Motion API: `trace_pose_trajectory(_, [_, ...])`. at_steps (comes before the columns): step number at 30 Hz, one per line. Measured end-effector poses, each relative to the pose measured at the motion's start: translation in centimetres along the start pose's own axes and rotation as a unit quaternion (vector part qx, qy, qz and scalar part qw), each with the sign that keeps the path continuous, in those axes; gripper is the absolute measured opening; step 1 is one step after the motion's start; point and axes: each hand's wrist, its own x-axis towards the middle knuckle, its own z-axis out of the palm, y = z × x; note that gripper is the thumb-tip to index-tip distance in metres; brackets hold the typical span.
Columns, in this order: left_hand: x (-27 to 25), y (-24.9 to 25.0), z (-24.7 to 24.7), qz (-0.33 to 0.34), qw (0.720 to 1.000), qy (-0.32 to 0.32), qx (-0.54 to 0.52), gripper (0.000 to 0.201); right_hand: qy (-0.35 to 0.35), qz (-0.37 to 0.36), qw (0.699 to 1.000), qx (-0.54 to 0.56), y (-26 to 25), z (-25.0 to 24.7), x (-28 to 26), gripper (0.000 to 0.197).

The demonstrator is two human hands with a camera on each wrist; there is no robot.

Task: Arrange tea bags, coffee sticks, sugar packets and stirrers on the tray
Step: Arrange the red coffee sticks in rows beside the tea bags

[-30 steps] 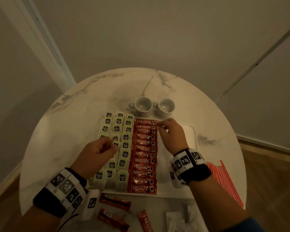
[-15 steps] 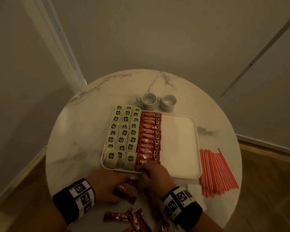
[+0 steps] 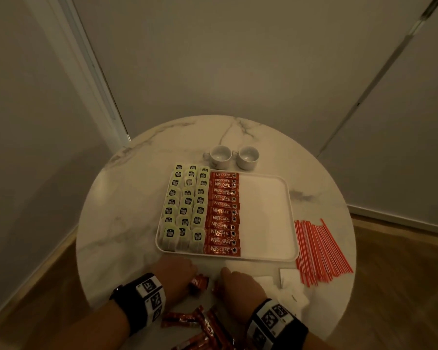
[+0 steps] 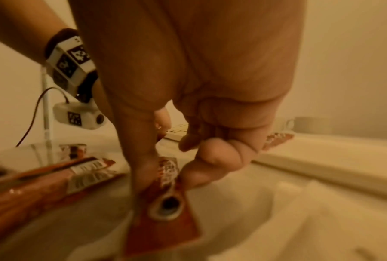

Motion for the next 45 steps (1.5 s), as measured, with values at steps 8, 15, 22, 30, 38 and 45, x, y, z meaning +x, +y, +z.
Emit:
trace_pose_trajectory(8, [0.7,-0.7,-3.3,-0.117,0.75,0.115,-0.64,0.017,0.04,-0.007,0.976,0.215,0.7,-4.1,0.5,0.019])
trace_pose_trajectory(15, [2.5,-0.3,-5.5,-0.093,0.72,0.152,-0.67,0.015,-0.01,-0.067,0.909,0.412,0.6,-8.1,0.8,0.012])
trace_pose_trajectory(22, [3.4,-1.3,-5.2,-0.129,0.626,0.206,-0.741,0.019,-0.015,-0.083,0.893,0.442,2.1,-8.1,0.9,0.016])
trace_pose_trajectory(30, [3.8,0.5,-5.0,-0.104,0.673,0.167,-0.713,0.012,0.076,-0.084,0.897,0.426,3.5,-8.8,1.1,0.025])
trace_pose_trajectory(38, [3.5,0.6,-5.1,-0.1,0.707,0.196,-0.673,0.009,0.112,0.025,0.978,0.174,7.0,-9.9,2.0,0.021])
trace_pose_trajectory(45, [2.7,-0.3,-4.2,-0.124,0.701,0.207,-0.671,0.007,0.107,0.084,0.978,0.158,8.8,-6.8,3.0,0.022])
